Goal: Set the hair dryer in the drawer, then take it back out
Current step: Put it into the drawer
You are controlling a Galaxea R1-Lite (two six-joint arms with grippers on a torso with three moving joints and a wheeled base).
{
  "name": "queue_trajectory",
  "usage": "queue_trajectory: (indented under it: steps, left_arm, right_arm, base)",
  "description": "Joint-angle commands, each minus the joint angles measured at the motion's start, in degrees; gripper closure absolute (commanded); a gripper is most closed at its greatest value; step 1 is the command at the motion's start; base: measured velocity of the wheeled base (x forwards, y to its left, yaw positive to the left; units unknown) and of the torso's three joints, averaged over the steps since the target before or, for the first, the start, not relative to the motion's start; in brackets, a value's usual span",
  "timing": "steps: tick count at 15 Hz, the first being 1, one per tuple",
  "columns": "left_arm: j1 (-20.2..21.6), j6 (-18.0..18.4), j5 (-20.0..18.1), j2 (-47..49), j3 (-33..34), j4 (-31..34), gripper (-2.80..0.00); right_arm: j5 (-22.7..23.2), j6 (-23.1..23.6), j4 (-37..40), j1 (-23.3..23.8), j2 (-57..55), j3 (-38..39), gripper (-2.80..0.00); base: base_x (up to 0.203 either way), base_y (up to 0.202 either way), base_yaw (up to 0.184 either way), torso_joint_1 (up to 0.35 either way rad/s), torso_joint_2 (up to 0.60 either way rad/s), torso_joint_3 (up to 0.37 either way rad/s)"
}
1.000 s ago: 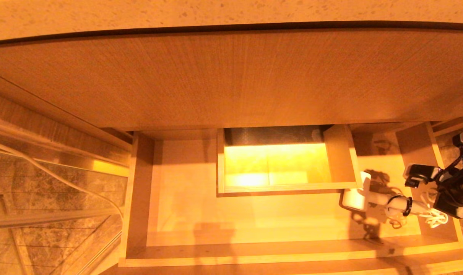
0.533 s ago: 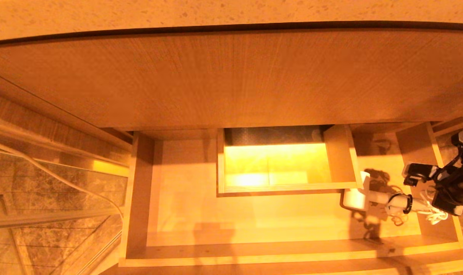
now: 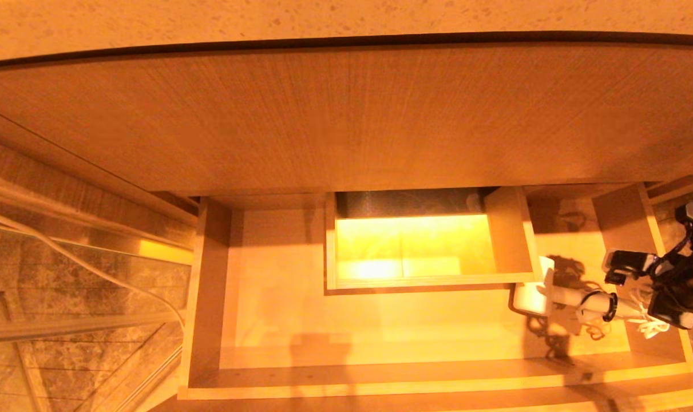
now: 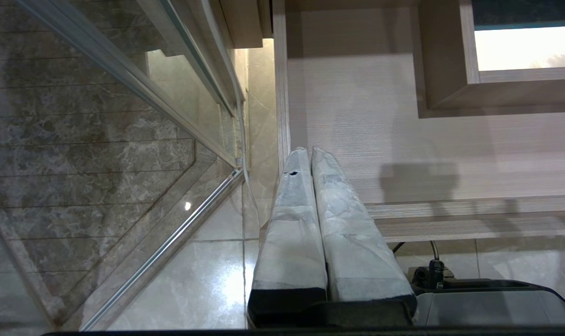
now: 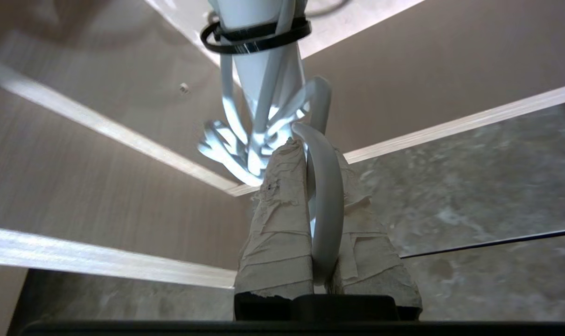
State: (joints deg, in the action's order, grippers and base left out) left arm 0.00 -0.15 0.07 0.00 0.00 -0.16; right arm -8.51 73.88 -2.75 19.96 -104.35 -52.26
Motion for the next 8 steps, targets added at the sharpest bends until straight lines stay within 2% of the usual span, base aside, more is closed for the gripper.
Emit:
queue_trajectory:
  steps: [1, 7, 8]
  left_arm:
    - [0.0, 0.0, 0.0, 0.0, 0.0, 0.0, 0.00]
    - [0.0, 0.0, 0.0, 0.0, 0.0, 0.0, 0.00]
    - [0.0, 0.0, 0.0, 0.0, 0.0, 0.0, 0.00]
  right_arm:
    - [0.0, 0.4, 0.1, 0.1, 0.4, 0.6, 0.00]
    - [0.4, 1.0, -0.2, 0.6, 0.3, 0.6, 0.00]
    - [0.4, 2.0, -0.2, 0.8, 0.3, 0.7, -2.80]
  base:
    - [0.000, 0.000, 0.000, 0.000, 0.00, 0.000]
    - [0.000, 0.000, 0.000, 0.000, 0.00, 0.000]
    - [0.000, 0.000, 0.000, 0.000, 0.00, 0.000]
